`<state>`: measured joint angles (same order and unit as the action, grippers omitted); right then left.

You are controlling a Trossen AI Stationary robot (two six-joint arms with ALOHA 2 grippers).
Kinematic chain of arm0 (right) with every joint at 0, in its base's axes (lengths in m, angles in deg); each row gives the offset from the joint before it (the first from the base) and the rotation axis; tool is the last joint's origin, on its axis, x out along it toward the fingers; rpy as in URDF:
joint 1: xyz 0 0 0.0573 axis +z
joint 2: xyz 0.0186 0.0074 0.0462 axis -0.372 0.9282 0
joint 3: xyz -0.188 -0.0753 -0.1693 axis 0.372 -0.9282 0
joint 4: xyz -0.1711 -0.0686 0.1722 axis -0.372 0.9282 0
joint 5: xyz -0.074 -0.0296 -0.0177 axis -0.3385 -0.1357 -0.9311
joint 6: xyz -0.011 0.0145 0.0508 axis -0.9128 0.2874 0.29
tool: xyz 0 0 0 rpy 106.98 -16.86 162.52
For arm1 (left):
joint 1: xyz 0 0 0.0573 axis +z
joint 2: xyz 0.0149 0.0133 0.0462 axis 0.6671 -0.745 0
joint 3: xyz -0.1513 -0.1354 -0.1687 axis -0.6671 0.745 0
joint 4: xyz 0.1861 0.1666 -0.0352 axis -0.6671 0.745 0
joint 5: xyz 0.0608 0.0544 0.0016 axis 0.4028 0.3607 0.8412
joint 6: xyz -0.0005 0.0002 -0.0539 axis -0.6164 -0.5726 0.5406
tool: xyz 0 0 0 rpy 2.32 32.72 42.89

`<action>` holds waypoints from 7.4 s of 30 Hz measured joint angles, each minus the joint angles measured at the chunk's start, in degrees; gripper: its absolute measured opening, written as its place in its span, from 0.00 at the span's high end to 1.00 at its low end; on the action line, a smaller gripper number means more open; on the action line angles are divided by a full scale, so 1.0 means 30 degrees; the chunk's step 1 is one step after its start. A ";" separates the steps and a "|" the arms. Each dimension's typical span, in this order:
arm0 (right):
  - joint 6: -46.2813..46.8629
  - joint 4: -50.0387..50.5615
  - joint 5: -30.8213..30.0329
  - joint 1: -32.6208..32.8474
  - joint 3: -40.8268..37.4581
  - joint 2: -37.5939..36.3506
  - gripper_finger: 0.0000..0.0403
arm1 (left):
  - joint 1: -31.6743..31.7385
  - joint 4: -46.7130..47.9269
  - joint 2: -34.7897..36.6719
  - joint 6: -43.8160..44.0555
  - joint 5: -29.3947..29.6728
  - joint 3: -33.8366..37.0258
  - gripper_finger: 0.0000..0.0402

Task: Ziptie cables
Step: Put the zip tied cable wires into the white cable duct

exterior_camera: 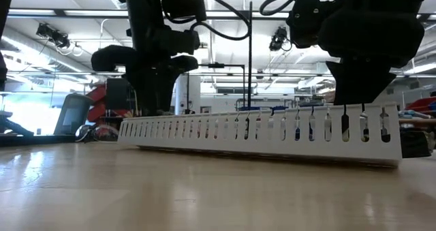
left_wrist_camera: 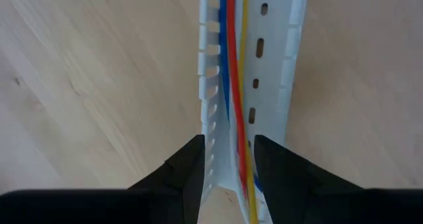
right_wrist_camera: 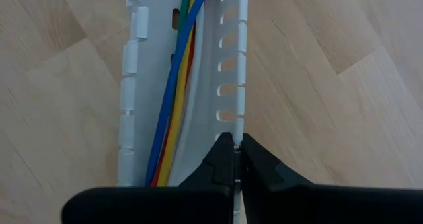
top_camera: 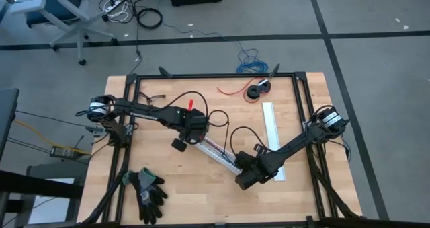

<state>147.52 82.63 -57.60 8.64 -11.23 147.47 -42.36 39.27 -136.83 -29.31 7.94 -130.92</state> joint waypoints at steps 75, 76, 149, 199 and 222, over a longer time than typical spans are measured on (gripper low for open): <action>1.8627 0.9662 -0.3861 0.6836 0.1246 -0.2106 0.73 | -0.2557 -1.6452 -0.1989 0.6936 -0.3682 0.4903 0.65; 1.8634 0.9662 -0.3869 0.6775 0.1246 -0.2106 0.73 | -0.2543 -1.6960 -0.2290 0.6929 -0.3679 0.4903 0.65; -0.2393 -0.4676 -0.3229 -1.1747 -1.1591 -1.3305 0.73 | 0.2501 -1.7401 0.2849 1.0513 0.3458 0.8454 0.65; -0.8403 -1.5994 0.4365 -1.7868 -1.1504 -0.7053 0.73 | 0.3703 -1.4418 0.2841 0.8386 0.1075 0.8430 0.65; -0.9707 -1.6354 0.4347 -1.7770 -1.1504 -0.7053 0.73 | 0.5679 -1.2749 0.3038 0.7728 -0.0204 0.7409 0.65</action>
<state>118.39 33.57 -44.56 -44.67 -45.74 126.31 -25.32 1.02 -127.72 -6.13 7.32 -108.69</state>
